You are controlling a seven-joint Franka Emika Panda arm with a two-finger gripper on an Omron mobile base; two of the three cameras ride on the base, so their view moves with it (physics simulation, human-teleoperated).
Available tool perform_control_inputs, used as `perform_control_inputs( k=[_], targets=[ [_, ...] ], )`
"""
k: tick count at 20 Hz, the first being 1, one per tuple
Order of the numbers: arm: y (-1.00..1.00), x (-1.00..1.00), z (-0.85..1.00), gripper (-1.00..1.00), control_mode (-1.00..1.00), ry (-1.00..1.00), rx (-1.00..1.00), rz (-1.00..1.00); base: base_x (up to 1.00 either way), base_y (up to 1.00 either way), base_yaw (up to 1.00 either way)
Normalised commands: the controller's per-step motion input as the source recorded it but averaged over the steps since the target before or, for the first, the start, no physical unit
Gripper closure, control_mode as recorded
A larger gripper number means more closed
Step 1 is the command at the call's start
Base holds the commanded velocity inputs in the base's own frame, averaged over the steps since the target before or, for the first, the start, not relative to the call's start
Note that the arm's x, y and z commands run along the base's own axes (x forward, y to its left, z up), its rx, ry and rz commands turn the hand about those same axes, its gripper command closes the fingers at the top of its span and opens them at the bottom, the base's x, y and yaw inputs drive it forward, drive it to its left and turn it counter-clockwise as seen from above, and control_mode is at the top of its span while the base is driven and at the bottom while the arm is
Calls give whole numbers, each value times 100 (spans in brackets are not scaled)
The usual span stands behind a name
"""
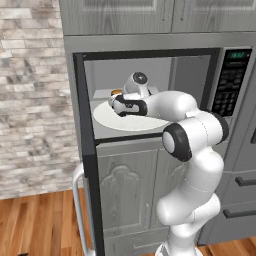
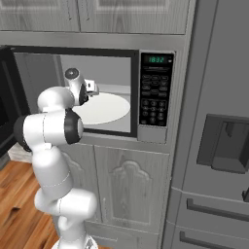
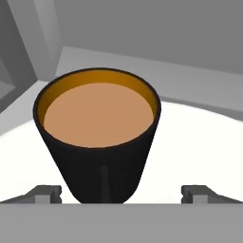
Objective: Pick the cup of tea, navigate to the dining table, and place it on the saucer.
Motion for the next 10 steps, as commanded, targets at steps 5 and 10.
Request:
perform_control_inputs(
  k=[5, 10],
  targets=[
    [0, 0, 0, -100, -100, 0, 0, 0, 0, 0, 0],
    [0, 0, 0, 100, -100, 0, 0, 0, 0, 0, 0]
  ],
)
